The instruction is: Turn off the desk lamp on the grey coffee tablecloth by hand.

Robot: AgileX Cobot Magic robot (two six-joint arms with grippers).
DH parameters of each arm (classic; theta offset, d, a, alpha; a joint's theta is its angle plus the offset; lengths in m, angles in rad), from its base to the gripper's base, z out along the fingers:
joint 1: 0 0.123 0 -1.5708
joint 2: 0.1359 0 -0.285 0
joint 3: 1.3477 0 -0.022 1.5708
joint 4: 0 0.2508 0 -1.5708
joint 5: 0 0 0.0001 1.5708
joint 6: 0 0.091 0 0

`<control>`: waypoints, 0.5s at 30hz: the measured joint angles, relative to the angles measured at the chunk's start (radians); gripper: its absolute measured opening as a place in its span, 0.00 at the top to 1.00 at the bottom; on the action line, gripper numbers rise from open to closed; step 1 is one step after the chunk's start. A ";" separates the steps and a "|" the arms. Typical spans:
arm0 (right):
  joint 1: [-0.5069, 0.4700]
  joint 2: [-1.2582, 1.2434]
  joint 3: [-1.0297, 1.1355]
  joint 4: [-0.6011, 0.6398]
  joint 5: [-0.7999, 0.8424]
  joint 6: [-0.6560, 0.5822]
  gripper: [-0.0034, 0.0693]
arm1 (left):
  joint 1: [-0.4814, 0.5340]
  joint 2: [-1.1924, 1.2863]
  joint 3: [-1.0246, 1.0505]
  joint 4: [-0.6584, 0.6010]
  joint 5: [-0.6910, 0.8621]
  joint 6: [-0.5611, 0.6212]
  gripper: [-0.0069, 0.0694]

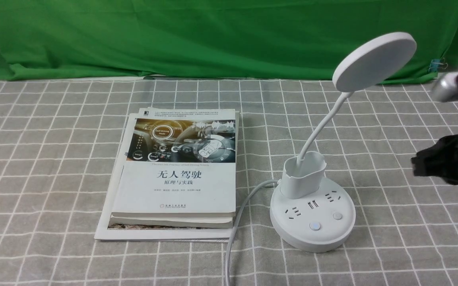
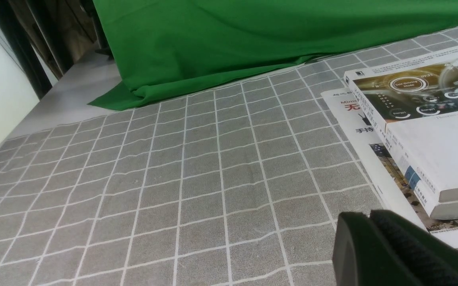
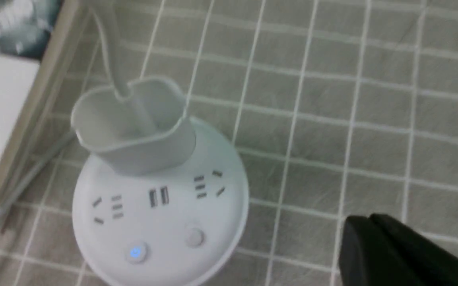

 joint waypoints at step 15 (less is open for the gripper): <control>-0.003 -0.742 0.593 0.000 -0.453 -0.067 0.91 | 0.000 0.000 0.000 0.000 0.000 -0.001 0.88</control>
